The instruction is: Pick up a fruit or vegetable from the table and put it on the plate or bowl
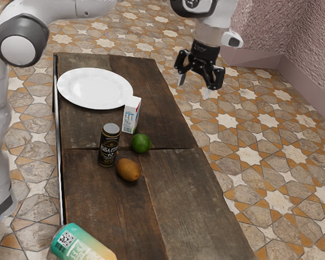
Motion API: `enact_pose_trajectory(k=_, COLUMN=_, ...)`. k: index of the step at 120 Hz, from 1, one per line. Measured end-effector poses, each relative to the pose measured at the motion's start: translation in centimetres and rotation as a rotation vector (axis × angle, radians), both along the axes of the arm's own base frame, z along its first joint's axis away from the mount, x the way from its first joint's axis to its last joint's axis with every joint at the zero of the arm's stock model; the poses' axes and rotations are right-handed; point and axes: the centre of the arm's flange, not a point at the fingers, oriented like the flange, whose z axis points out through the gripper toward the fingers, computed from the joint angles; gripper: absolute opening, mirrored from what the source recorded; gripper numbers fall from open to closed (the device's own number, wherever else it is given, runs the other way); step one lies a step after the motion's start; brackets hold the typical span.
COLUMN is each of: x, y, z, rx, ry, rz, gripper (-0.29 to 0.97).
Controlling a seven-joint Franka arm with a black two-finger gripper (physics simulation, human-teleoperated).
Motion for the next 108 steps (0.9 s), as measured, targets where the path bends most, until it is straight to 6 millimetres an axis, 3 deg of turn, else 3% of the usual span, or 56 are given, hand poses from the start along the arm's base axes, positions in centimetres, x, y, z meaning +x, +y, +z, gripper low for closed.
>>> enact_pose_trajectory(k=7, x=-0.3, y=-1.3, z=-0.1, rx=-0.001, ry=0.036, rz=0.139, gripper=0.68)
enact_pose_trajectory(k=18, x=-1.0, y=-1.7, z=0.2, rx=0.002, ry=0.071, rz=0.331, gripper=0.68)
enact_pose_trajectory(k=33, x=-3.5, y=-2.4, z=3.2, rx=-0.033, ry=0.05, rz=0.351, gripper=0.68)
enact_pose_trajectory(k=48, x=-3.4, y=-2.1, z=2.9, rx=-0.046, ry=0.057, rz=0.209, gripper=0.68)
enact_pose_trajectory(k=61, x=-2.1, y=-0.9, z=-0.2, rx=-0.022, ry=0.099, rz=0.069, gripper=0.68)
enact_pose_trajectory(k=79, x=-5.0, y=1.0, z=-2.1, rx=-0.036, ry=0.072, rz=-0.148, gripper=0.68)
enact_pose_trajectory(k=84, x=-6.5, y=-0.1, z=-3.3, rx=-0.044, ry=0.075, rz=-0.232, gripper=0.68)
enact_pose_trajectory(k=97, x=-9.3, y=-5.9, z=-5.8, rx=-0.047, ry=0.059, rz=-0.49, gripper=0.68)
enact_pose_trajectory(k=108, x=-12.4, y=-6.3, z=-7.1, rx=-0.055, ry=0.024, rz=-0.608, gripper=0.68)
